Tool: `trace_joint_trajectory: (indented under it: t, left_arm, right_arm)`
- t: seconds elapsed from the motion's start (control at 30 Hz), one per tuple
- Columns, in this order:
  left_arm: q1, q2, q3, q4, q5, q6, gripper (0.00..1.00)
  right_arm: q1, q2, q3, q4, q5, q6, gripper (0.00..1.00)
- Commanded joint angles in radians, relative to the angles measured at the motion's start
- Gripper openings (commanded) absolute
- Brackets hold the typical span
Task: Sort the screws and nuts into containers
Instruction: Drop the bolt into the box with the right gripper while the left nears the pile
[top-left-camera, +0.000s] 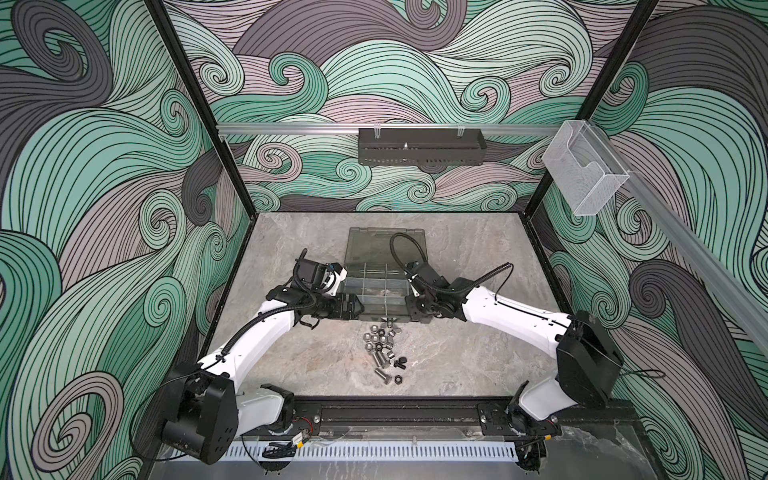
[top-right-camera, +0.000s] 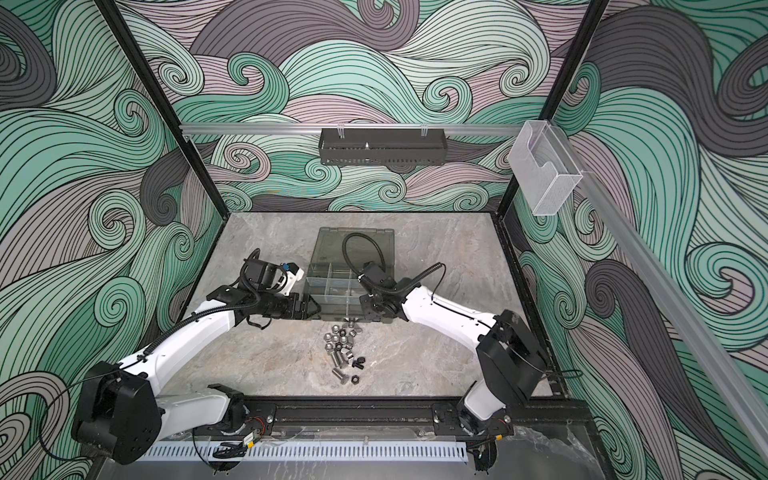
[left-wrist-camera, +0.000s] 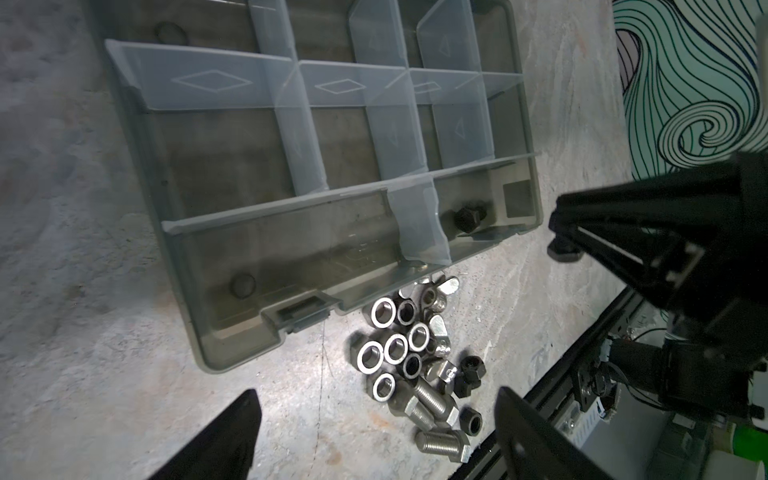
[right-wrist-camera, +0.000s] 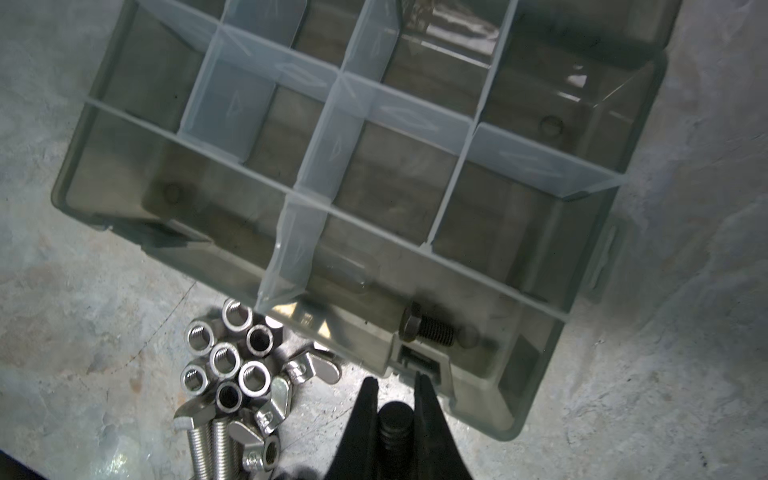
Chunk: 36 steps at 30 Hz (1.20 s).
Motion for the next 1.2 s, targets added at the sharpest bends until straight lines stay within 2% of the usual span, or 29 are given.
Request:
trace_joint_trajectory:
  t: [0.0, 0.13, 0.5, 0.73, 0.93, 1.17]
  left_arm:
    - [-0.07, -0.031, 0.01, 0.022, 0.002, -0.055, 0.89]
    - [-0.153, -0.058, 0.002, 0.018, -0.046, -0.081, 0.89]
    - [-0.313, -0.088, -0.095, 0.073, -0.113, -0.209, 0.84]
    - [-0.368, -0.051, -0.095, 0.087, -0.13, -0.224, 0.81]
    - [-0.424, -0.013, -0.074, 0.085, -0.153, -0.216, 0.79]
    - [-0.515, 0.079, 0.018, 0.007, -0.204, -0.17, 0.74]
  right_arm:
    - [-0.04, 0.023, 0.041, -0.003, 0.006, -0.063, 0.14]
    - [-0.074, 0.063, 0.06, 0.014, -0.024, -0.072, 0.14]
    - [-0.077, 0.124, 0.041, 0.068, -0.051, -0.073, 0.18]
    - [-0.081, 0.125, 0.04, 0.077, -0.064, -0.072, 0.29]
    - [-0.083, 0.056, 0.017, 0.073, -0.067, -0.064, 0.33]
    - [-0.089, -0.085, -0.087, 0.089, -0.079, -0.043, 0.34]
